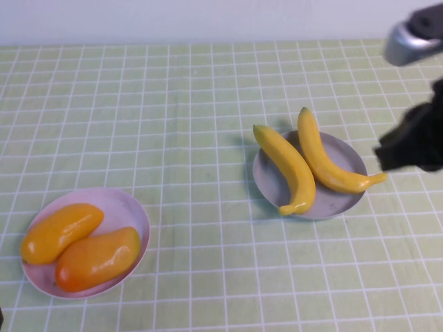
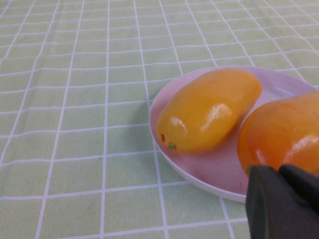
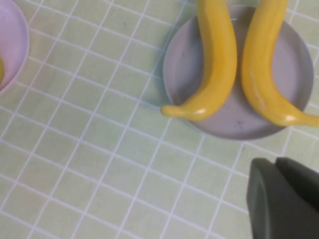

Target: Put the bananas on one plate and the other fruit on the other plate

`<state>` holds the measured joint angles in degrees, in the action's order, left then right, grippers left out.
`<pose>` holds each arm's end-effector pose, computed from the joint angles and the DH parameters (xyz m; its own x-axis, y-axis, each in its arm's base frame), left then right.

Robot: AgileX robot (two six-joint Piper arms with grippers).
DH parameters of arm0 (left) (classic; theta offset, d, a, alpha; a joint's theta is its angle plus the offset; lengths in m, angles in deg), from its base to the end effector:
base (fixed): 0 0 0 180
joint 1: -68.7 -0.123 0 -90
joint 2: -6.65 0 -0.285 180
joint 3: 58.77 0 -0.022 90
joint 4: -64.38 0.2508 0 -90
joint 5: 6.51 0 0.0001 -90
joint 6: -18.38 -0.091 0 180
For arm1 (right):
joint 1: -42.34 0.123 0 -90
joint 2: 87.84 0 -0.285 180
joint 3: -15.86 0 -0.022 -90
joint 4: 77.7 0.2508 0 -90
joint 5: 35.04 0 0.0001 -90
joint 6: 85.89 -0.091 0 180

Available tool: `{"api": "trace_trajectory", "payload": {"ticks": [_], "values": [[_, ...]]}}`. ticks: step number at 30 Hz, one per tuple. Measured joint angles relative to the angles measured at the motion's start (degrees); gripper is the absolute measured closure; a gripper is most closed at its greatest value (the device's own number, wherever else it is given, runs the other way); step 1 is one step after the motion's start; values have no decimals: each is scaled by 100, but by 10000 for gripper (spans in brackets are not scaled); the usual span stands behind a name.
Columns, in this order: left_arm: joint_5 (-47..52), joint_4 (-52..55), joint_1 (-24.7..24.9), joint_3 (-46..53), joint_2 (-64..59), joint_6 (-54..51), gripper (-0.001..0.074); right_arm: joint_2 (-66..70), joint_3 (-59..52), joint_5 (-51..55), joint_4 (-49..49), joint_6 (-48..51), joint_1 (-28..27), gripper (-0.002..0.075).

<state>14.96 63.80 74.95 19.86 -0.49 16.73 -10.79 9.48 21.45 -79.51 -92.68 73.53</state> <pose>0.0522 -0.0061 0.1718 -0.2924 0.0515 -0.9549 0.1181 0.9929 0.0174 0.2076 0.1229 0.3816 -0.7018 -0.3070 -0.6428 -0.4346 0.8995 0.0449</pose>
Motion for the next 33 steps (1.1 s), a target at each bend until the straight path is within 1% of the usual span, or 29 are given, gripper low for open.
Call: {"api": "trace_trajectory", "payload": {"ticks": [5, 9, 13, 19, 22, 25, 30, 33], "values": [[0, 0, 0, 0, 0, 0, 733, -1151, -904, 40, 181, 304, 0, 740], [0, 0, 0, 0, 0, 0, 733, -1758, -1450, 391, 363, 342, 0, 741], [0, 0, 0, 0, 0, 0, 733, -2087, -1683, 510, 460, 364, 0, 741], [0, 0, 0, 0, 0, 0, 733, -2177, -2173, -10, 507, 378, 0, 741], [0, 0, 0, 0, 0, 0, 733, -2281, -2649, -686, 507, 391, -36, 741], [0, 0, 0, 0, 0, 0, 733, -2565, -3234, -1606, 493, 391, -328, 742], [0, 0, 0, 0, 0, 0, 733, -3390, -4582, -3777, 468, 395, -1402, 742], [0, 0, 0, 0, 0, 0, 733, -3999, -5437, -4782, 468, 395, -1979, 742]]}}
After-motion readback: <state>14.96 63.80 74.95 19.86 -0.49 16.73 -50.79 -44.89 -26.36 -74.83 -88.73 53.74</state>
